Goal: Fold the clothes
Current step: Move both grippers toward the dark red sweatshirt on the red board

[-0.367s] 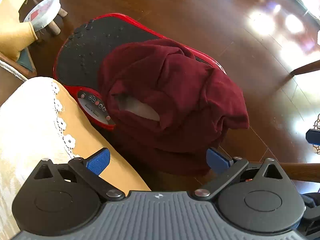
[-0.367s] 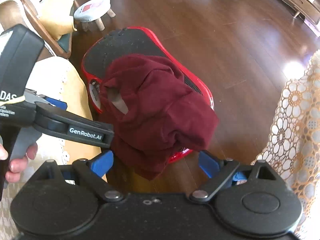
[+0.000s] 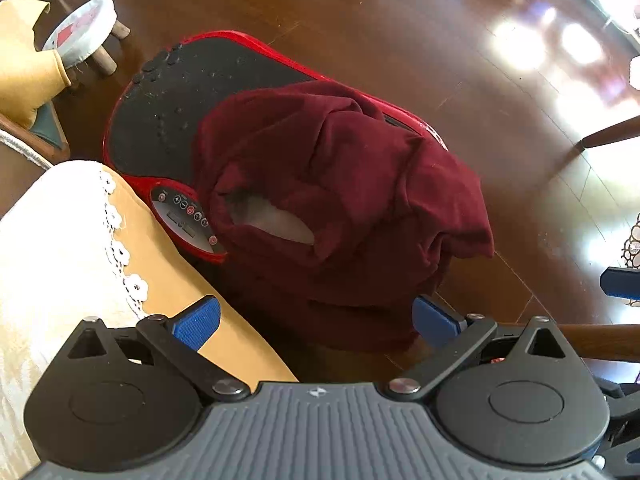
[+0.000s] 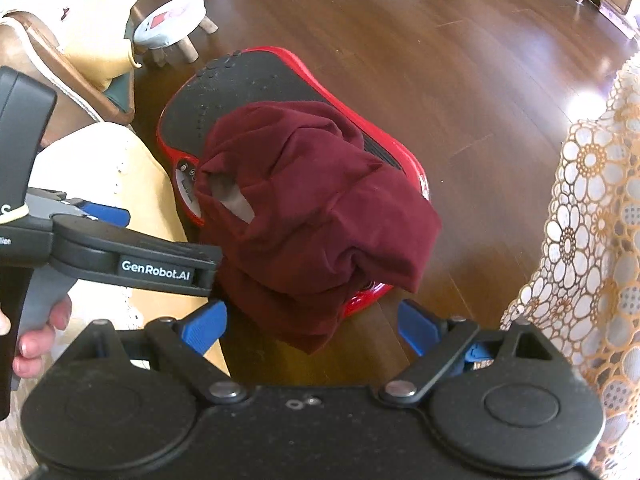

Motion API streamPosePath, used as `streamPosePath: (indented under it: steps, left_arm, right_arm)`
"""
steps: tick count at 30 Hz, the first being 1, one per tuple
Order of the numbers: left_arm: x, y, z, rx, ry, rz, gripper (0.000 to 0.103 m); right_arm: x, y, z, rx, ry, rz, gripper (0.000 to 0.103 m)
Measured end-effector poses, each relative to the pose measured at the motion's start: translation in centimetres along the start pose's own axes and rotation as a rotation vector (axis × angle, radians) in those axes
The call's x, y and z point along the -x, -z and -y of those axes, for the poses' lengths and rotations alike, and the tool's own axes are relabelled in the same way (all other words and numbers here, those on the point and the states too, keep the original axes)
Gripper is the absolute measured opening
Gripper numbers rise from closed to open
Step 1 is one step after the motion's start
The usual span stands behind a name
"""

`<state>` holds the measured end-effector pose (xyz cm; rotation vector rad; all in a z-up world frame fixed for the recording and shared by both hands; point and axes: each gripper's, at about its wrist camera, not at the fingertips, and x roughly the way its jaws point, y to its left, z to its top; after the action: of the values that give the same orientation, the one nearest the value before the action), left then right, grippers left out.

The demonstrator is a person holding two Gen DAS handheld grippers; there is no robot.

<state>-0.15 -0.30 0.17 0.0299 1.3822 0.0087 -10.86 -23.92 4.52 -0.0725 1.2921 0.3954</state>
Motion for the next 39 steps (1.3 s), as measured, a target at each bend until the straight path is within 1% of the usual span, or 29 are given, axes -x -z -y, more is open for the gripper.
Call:
streamPosePath:
  steps: [16, 39]
  left_arm:
    - [0.34, -0.14, 0.29, -0.002, 0.01, 0.003, 0.103]
    - [0.21, -0.41, 0.2, 0.012, 0.023, 0.002, 0.103]
  right_arm:
    - [-0.43, 0.04, -0.32, -0.003, -0.003, -0.032, 0.103]
    - [-0.7, -0.1, -0.22, 0.004, 0.002, -0.05, 0.103]
